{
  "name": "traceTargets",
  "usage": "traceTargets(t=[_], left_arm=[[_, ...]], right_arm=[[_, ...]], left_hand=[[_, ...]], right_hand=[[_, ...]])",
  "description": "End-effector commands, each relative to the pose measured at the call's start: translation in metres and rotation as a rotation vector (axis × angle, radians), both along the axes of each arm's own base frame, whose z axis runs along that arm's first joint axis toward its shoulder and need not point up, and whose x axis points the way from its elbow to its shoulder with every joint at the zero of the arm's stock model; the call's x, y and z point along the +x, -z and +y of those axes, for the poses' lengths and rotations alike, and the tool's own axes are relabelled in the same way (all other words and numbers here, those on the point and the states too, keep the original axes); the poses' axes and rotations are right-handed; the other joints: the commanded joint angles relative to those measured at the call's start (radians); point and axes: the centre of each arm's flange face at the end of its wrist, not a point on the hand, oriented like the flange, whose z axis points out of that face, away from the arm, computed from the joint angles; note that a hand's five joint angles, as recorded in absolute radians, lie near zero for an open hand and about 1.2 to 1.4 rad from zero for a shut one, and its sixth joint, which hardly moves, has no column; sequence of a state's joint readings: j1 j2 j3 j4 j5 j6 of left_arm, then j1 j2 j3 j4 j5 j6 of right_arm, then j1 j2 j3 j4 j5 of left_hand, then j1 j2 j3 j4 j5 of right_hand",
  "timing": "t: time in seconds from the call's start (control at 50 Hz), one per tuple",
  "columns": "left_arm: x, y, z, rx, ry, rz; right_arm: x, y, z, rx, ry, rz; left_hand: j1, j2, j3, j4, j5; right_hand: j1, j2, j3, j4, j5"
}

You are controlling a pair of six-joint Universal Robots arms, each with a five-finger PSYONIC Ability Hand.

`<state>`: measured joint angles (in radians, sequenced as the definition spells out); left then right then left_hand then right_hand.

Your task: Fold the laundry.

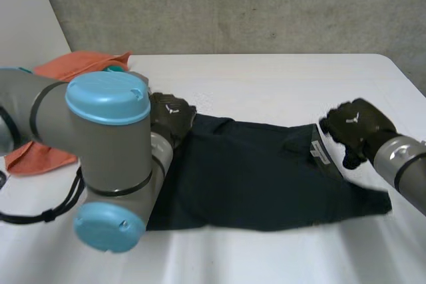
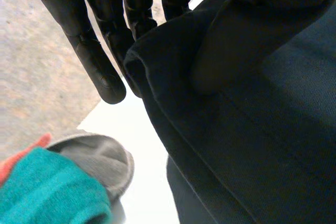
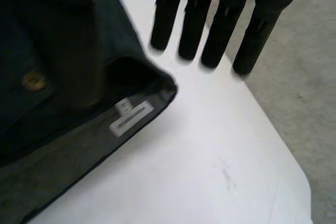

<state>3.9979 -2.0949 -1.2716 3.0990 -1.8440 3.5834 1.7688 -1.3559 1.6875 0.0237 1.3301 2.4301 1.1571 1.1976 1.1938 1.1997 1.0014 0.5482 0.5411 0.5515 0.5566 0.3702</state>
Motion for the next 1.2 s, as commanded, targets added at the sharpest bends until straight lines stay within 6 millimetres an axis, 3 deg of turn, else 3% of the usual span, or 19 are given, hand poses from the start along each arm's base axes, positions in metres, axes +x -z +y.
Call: traceTargets(t=[0.02, 0.2, 0.5, 0.6, 0.64, 0.7, 0.92, 1.0, 1.04, 1.14, 1.2], left_arm=[[-0.005, 0.013, 0.007, 0.024, 0.021, -0.017], [0.0, 0.018, 0.019, 0.051, 0.029, -0.037], [0.009, 0.017, 0.025, 0.061, 0.021, -0.045], [0.009, 0.017, 0.024, 0.061, 0.021, -0.045], [0.009, 0.017, 0.024, 0.061, 0.021, -0.045], [0.009, 0.017, 0.023, 0.06, 0.02, -0.044], [0.01, 0.018, 0.026, 0.069, 0.02, -0.045], [0.013, 0.02, 0.029, 0.081, 0.017, -0.053], [0.016, 0.015, 0.032, 0.079, 0.015, -0.05], [0.027, -0.001, 0.045, 0.091, 0.018, -0.06], [0.037, -0.024, 0.059, 0.086, 0.027, -0.053]], right_arm=[[-0.005, -0.024, -0.001, 0.111, 0.075, -0.071], [-0.009, -0.043, 0.017, 0.304, 0.057, -0.052], [-0.011, -0.013, 0.034, 0.437, 0.025, -0.035], [-0.014, -0.03, 0.024, 0.354, 0.018, -0.021], [-0.017, -0.046, 0.02, 0.295, 0.031, -0.027], [-0.018, -0.055, 0.025, 0.278, 0.03, -0.024], [-0.022, -0.007, 0.05, 0.473, -0.002, 0.042], [-0.024, 0.001, 0.05, 0.506, 0.002, 0.053], [-0.024, 0.001, 0.049, 0.5, 0.001, 0.056], [-0.024, -0.02, 0.04, 0.389, -0.011, 0.067], [-0.03, -0.056, 0.039, 0.237, -0.006, 0.095]], left_hand=[[0.239, 0.199, 0.202, 0.197, 0.22], [0.239, 0.199, 0.202, 0.197, 0.22], [0.239, 0.199, 0.202, 0.197, 0.22], [0.239, 0.199, 0.202, 0.197, 0.22], [0.239, 0.199, 0.202, 0.197, 0.22], [0.239, 0.199, 0.202, 0.197, 0.22], [0.239, 0.199, 0.202, 0.197, 0.22], [0.239, 0.199, 0.202, 0.197, 0.22], [0.239, 0.199, 0.202, 0.197, 0.22], [0.239, 0.199, 0.202, 0.197, 0.22], [0.239, 0.199, 0.202, 0.197, 0.22]], right_hand=[[-0.216, -0.209, -0.219, -0.225, -0.213], [-0.199, -0.192, -0.202, -0.207, -0.196], [-0.12, -0.113, -0.123, -0.128, -0.116], [-0.102, -0.095, -0.105, -0.111, -0.099], [-0.009, -0.002, -0.012, -0.017, -0.005], [0.03, 0.037, 0.027, 0.021, 0.033], [0.045, 0.052, 0.041, 0.036, 0.048], [0.293, 0.3, 0.29, 0.285, 0.297], [0.777, 0.784, 0.773, 0.768, 0.78], [0.848, 0.855, 0.845, 0.84, 0.851], [0.848, 0.855, 0.845, 0.84, 0.851]])
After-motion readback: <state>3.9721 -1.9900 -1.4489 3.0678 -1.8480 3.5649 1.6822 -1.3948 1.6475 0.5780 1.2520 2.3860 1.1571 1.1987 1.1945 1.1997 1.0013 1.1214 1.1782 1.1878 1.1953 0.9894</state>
